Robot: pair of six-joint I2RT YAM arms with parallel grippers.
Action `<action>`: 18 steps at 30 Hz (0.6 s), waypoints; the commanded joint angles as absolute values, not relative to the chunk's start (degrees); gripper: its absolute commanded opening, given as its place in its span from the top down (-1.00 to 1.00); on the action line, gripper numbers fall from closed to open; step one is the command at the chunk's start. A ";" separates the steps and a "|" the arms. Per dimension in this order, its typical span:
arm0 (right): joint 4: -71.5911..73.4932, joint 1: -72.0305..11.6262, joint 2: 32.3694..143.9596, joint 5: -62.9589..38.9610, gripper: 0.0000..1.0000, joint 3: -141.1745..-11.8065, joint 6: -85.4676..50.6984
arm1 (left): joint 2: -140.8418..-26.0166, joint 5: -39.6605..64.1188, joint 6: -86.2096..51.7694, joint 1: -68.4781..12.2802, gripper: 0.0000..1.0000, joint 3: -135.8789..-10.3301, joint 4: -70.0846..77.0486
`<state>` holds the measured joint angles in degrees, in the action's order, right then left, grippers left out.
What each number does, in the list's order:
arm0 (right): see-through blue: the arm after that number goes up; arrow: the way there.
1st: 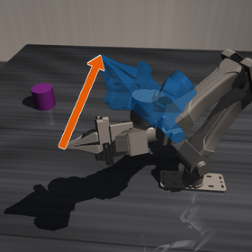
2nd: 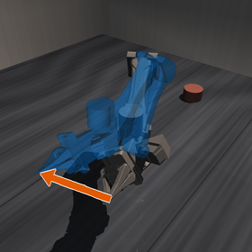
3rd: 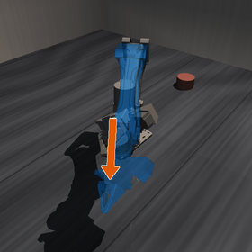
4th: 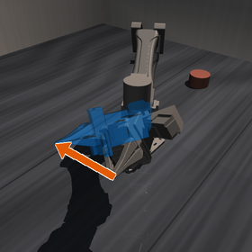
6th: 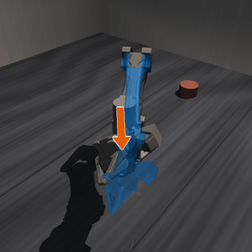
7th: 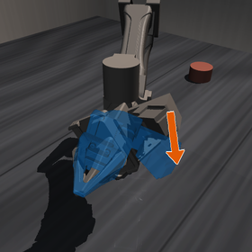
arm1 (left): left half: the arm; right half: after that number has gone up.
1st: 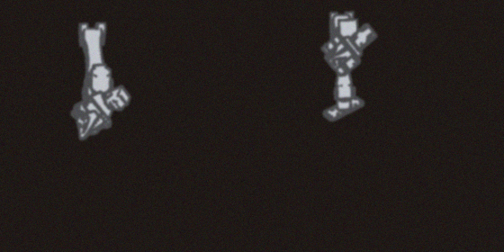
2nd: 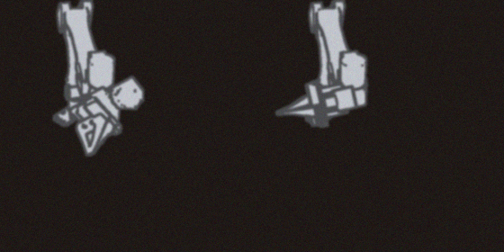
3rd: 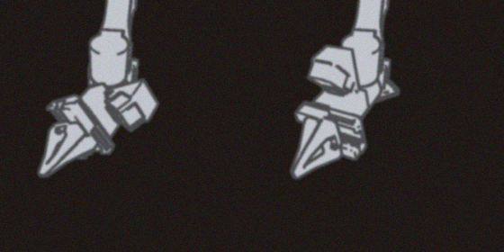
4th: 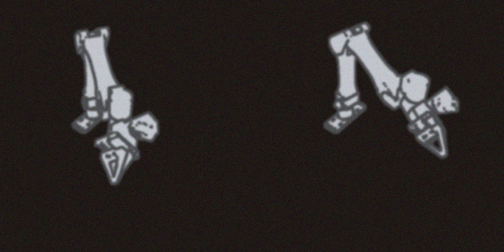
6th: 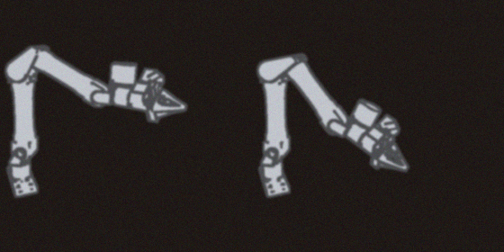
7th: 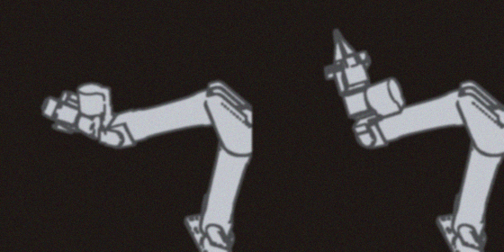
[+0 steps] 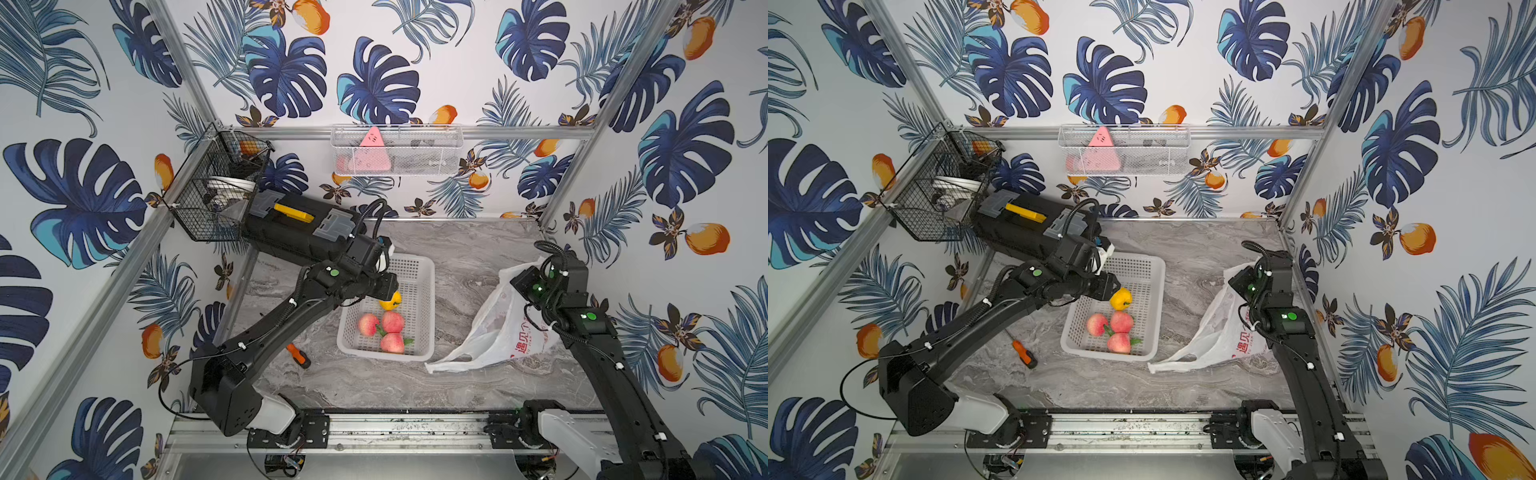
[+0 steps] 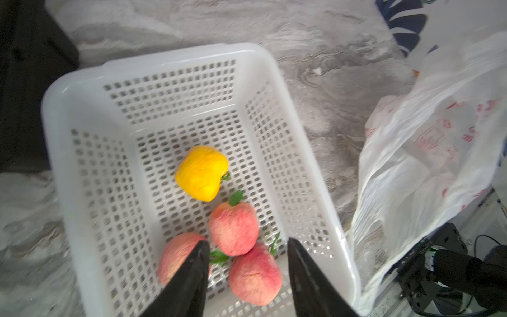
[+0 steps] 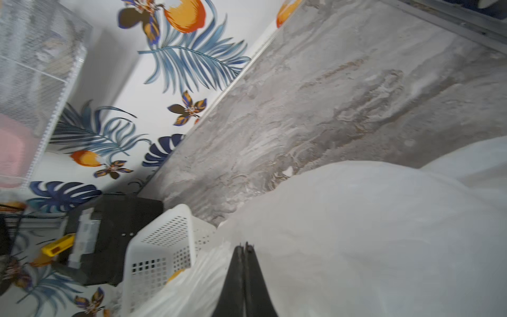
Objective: Place the peach into a plastic bag & tie a knot
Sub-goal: Pick up the peach from the basket.
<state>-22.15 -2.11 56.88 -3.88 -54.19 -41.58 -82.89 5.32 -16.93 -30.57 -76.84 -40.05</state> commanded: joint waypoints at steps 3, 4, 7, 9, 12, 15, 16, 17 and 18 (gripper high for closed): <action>-17.81 -2.11 59.40 -11.36 1.00 -58.12 -47.26 | -85.26 5.77 -14.69 -28.21 -0.31 -76.64 -47.69; -16.77 -2.10 59.89 -12.04 1.00 -57.22 -48.30 | -86.57 5.89 -14.28 -28.22 -0.38 -76.58 -47.95; -12.81 -2.02 60.54 -13.32 1.00 -52.61 -51.45 | -90.00 5.76 -14.01 -28.21 -0.50 -76.35 -46.14; -11.46 -2.02 61.14 -14.24 1.00 -50.51 -52.65 | -92.78 4.34 -13.74 -28.21 -0.58 -77.43 -45.35; -10.61 -2.02 61.80 -14.66 1.00 -48.60 -53.88 | -97.70 1.11 -12.82 -28.29 -0.67 -79.96 -45.73; -10.70 -2.02 62.36 -14.81 1.00 -47.97 -54.06 | -101.43 0.42 -12.26 -28.38 -0.73 -81.54 -45.51; -10.94 -2.02 62.59 -14.92 1.00 -48.03 -53.97 | -102.48 0.69 -12.22 -28.47 -0.74 -82.03 -45.00; -11.02 -2.00 62.81 -14.94 1.00 -47.99 -54.05 | -103.42 0.64 -12.22 -28.68 -0.75 -82.46 -44.59; -10.96 -2.02 63.00 -14.94 1.00 -47.92 -54.06 | -104.44 0.70 -12.17 -28.96 -0.75 -83.12 -44.09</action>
<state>-13.39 -2.04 62.70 -14.35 -48.01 -52.80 -102.83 1.74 -13.34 -28.60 -81.78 -45.39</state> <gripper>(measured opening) 0.049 0.875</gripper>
